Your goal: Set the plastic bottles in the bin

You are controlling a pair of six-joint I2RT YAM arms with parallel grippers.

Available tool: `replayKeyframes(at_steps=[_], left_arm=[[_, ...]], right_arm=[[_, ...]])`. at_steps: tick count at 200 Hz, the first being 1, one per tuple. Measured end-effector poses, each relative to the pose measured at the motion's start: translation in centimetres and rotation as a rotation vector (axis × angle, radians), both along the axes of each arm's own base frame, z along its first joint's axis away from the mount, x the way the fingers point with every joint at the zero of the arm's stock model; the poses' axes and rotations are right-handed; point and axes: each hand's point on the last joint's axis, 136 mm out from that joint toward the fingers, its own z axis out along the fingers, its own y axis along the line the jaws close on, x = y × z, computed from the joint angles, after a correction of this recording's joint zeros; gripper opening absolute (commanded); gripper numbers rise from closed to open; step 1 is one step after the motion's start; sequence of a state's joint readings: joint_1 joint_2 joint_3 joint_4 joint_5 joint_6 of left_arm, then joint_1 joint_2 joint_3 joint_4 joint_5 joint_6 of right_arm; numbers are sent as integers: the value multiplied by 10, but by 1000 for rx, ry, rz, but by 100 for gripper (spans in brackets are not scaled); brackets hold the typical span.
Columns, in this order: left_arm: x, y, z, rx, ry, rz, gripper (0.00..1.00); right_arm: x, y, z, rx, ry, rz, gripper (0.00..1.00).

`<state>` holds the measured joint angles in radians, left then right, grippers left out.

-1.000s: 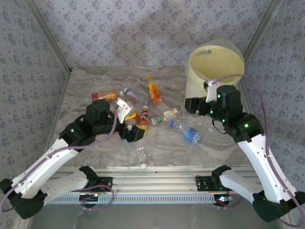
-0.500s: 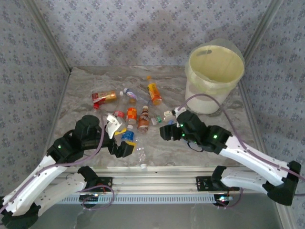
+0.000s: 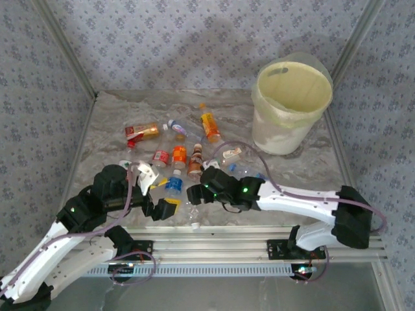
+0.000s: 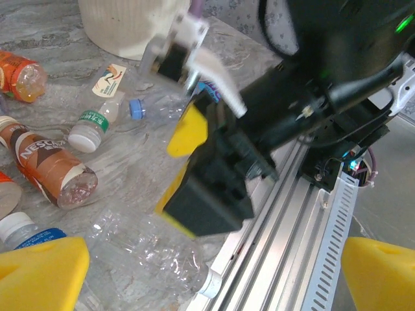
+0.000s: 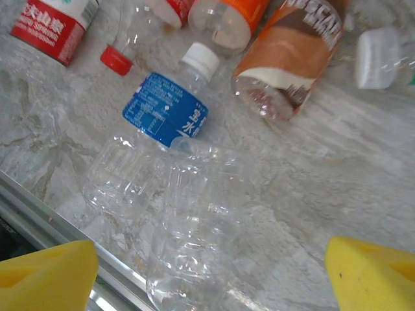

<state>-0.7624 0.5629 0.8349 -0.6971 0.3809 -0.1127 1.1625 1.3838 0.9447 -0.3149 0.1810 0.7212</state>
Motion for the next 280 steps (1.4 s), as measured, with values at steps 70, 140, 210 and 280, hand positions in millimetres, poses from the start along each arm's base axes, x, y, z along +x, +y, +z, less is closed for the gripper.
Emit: replayKeyframes(at_steps=[70, 140, 210, 280], left_arm=[[0, 0, -3, 5, 6, 0, 100], [0, 0, -3, 6, 7, 0, 100], [0, 0, -3, 5, 9, 1, 100], [14, -14, 4, -9, 5, 4, 100]], right_arm=[[-4, 30, -68, -77, 104, 8, 91], [3, 48, -98, -119, 131, -2, 86], [8, 46, -106, -118, 133, -37, 69], [20, -4, -85, -105, 75, -91, 68]])
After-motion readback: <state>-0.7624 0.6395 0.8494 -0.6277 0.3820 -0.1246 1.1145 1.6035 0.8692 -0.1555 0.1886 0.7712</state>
